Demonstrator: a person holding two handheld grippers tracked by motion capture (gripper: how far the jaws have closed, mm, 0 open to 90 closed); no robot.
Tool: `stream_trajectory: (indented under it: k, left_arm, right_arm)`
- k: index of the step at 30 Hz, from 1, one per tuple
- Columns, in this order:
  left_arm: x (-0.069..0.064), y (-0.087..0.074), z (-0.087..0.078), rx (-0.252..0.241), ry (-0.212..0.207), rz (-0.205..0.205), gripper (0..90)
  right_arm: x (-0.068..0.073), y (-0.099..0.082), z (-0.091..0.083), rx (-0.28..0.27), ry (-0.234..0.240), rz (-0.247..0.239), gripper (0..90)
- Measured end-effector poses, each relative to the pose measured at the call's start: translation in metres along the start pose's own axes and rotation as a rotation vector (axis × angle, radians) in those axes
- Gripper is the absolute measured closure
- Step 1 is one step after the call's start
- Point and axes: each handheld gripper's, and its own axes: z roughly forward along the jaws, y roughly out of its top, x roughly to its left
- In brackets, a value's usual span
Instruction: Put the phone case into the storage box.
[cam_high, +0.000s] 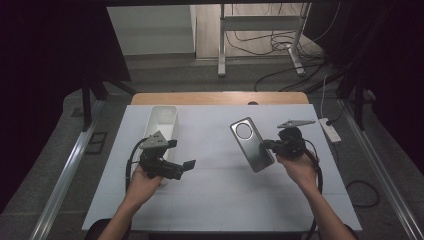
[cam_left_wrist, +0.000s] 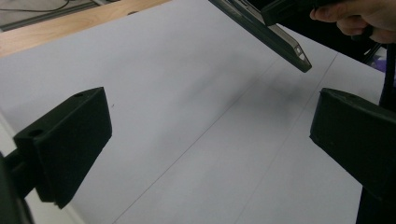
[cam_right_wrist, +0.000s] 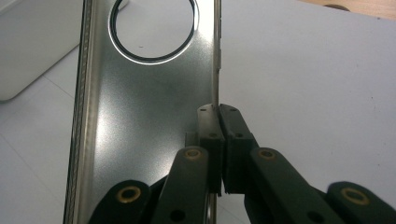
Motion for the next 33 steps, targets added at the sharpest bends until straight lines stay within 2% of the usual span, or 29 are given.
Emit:
stream_trajectory:
  k: [11,17,22,33]
  left_arm:
    - [-0.005,0.006,0.019,0.008,-0.027,0.016,0.0]
    - [-0.009,0.003,0.028,0.006,-0.050,0.022,0.0]
    - [-0.011,0.000,0.033,0.004,-0.063,0.012,0.0]
    - [-0.017,-0.004,0.044,0.036,-0.080,0.024,0.3]
  right_arm:
    - [0.011,-0.006,-0.003,-0.006,0.014,-0.005,88.4]
    - [0.020,-0.005,-0.001,-0.020,0.034,-0.017,88.5]
    - [0.028,-0.005,0.002,-0.028,0.046,-0.027,88.5]
    - [0.043,-0.005,0.009,-0.033,0.068,-0.057,88.5]
